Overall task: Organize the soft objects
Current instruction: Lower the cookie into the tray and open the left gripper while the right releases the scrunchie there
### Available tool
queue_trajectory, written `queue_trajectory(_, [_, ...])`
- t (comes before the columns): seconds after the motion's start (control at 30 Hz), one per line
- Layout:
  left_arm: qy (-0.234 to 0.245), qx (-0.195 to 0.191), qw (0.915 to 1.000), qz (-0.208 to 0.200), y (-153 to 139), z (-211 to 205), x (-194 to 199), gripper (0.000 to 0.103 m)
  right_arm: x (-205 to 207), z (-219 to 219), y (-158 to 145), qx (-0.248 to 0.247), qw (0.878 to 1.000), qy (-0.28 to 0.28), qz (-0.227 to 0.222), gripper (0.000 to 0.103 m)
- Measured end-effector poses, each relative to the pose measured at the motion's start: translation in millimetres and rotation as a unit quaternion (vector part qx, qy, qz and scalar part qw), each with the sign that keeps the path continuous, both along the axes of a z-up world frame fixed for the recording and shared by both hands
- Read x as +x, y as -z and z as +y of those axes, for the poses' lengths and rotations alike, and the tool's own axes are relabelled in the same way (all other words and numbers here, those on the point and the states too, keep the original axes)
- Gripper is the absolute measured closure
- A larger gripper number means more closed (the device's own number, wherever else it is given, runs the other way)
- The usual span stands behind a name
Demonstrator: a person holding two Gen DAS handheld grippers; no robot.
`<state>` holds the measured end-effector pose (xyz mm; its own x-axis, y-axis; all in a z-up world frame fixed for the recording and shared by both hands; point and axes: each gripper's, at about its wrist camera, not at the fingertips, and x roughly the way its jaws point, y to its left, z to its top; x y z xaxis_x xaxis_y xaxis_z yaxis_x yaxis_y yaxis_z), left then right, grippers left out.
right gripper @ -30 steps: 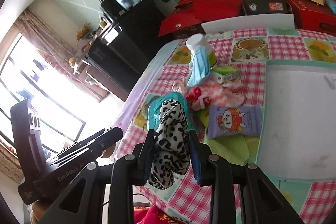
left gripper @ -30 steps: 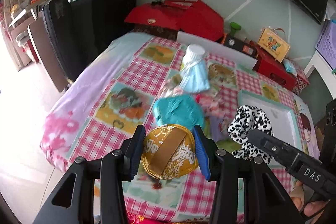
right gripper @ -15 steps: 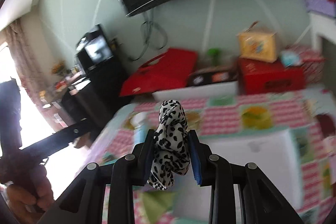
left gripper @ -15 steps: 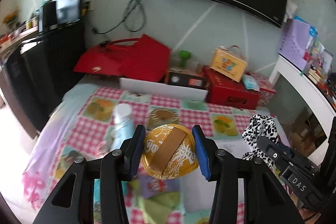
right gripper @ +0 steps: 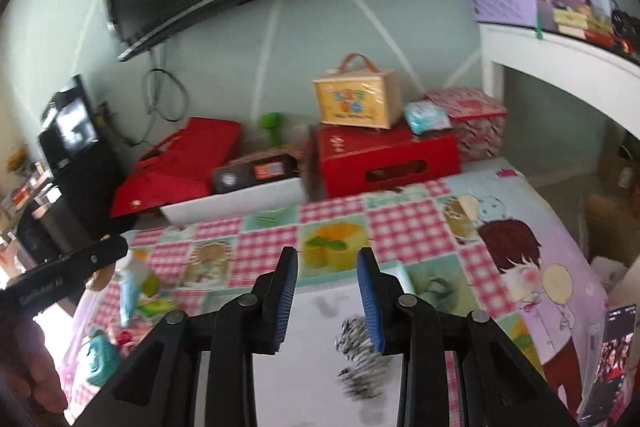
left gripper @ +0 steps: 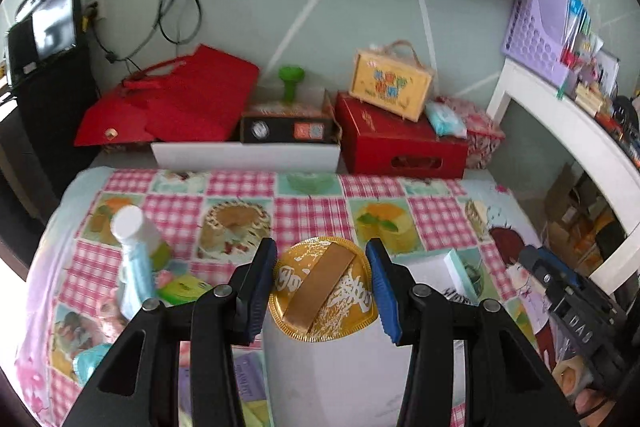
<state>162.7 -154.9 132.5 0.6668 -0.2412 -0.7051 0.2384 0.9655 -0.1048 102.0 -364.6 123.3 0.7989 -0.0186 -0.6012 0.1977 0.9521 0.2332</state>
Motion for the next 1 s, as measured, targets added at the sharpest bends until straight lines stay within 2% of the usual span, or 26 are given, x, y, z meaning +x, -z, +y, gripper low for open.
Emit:
queue_trajectory(0.17, [0.008, 0.014, 0.9994, 0.032, 39, -17, 13, 0.056, 12, -11, 31, 0.025, 0.999, 0.012, 0.027, 0.07])
queue_trajectory(0.33, [0.008, 0.017, 0.9966, 0.08, 88, -26, 22, 0.055, 24, -10, 62, 0.034, 0.997, 0.011, 0.074, 0.07])
queue_trajectory(0.47, [0.005, 0.017, 0.9938, 0.109, 116, -28, 24, 0.055, 30, -8, 79, 0.032, 0.994, 0.01, 0.107, 0.07])
queue_trajectory(0.67, [-0.003, 0.02, 0.9893, 0.144, 142, -27, 28, 0.053, 33, -8, 95, 0.023, 0.989, 0.019, 0.147, 0.07])
queue_trajectory(0.77, [-0.006, 0.024, 0.9876, 0.155, 143, -24, 30, 0.041, 33, -8, 97, 0.019, 0.987, 0.022, 0.157, 0.069])
queue_trajectory(0.83, [-0.014, 0.026, 0.9889, 0.146, 138, -22, 28, 0.036, 32, -7, 96, 0.012, 0.987, 0.023, 0.159, 0.067])
queue_trajectory(0.9, [-0.019, 0.025, 0.9897, 0.14, 132, -20, 26, 0.027, 32, -5, 94, 0.005, 0.987, 0.024, 0.161, 0.05])
queue_trajectory(1.0, [-0.032, 0.021, 0.9915, 0.124, 125, -14, 25, 0.011, 31, -1, 91, -0.004, 0.987, 0.023, 0.16, 0.038])
